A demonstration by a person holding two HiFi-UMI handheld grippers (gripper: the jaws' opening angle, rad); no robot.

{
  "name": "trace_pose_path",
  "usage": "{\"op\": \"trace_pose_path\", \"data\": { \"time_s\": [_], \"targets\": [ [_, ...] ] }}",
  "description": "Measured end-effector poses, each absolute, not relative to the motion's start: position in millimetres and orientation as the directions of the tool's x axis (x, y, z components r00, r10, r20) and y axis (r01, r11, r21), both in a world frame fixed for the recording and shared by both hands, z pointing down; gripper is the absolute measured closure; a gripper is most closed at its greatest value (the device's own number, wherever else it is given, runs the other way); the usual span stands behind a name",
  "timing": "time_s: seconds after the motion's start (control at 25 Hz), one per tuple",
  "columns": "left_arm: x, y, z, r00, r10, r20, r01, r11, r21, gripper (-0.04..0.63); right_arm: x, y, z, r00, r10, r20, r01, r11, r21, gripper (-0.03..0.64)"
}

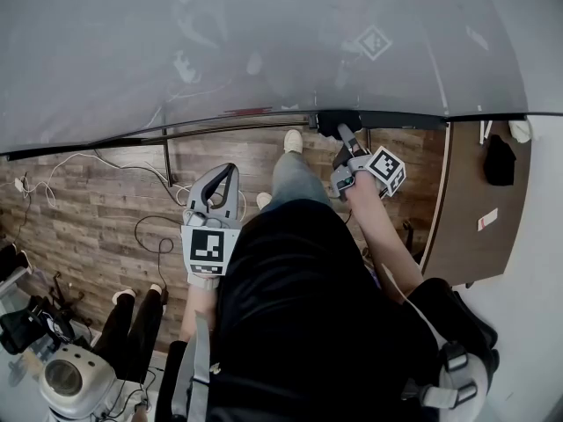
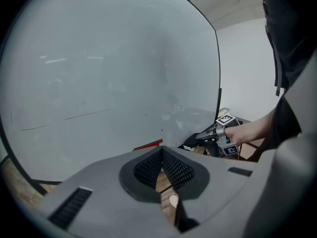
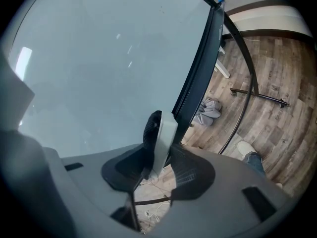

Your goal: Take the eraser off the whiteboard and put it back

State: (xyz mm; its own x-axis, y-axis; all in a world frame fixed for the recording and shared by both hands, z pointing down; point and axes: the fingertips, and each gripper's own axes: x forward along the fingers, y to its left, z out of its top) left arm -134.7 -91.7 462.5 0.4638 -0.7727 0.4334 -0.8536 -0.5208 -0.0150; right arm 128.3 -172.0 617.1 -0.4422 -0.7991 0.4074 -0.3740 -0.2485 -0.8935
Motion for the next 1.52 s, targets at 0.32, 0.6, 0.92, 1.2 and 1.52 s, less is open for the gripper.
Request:
{"op": "trace_pose_path", "data": {
  "time_s": [0.32, 0.6, 0.92, 1.2, 1.52],
  "targets": [
    [-132, -89, 462, 0.468, -0.770, 0.434, -0.851, -0.525, -0.013, 0.588, 129, -171, 624, -0.452, -0.784, 0.425, -0.367, -0.271, -0.890, 0.437],
    [-131, -88, 463, 0.465, -0.770, 0.438, -0.852, -0.523, -0.015, 0.588, 127, -172, 628, -0.462, -0.774, 0.433, -0.367, -0.278, -0.888, 0.413],
    [-129, -89, 463, 0.463, -0.770, 0.440, -0.853, -0.522, -0.016, 0.588, 129, -172, 634, -0.483, -0.760, 0.435, -0.345, -0.291, -0.892, 0.368],
    [-126, -85, 462, 0.465, -0.771, 0.436, -0.852, -0.523, -0.015, 0.588, 127, -168, 625, -0.497, -0.759, 0.420, -0.350, -0.267, -0.898, 0.365],
    [-116, -77, 461, 0.488, -0.764, 0.423, -0.843, -0.538, 0.001, 0.588, 122, -157, 602, -0.526, -0.760, 0.381, -0.376, -0.194, -0.906, 0.367]
  ]
}}
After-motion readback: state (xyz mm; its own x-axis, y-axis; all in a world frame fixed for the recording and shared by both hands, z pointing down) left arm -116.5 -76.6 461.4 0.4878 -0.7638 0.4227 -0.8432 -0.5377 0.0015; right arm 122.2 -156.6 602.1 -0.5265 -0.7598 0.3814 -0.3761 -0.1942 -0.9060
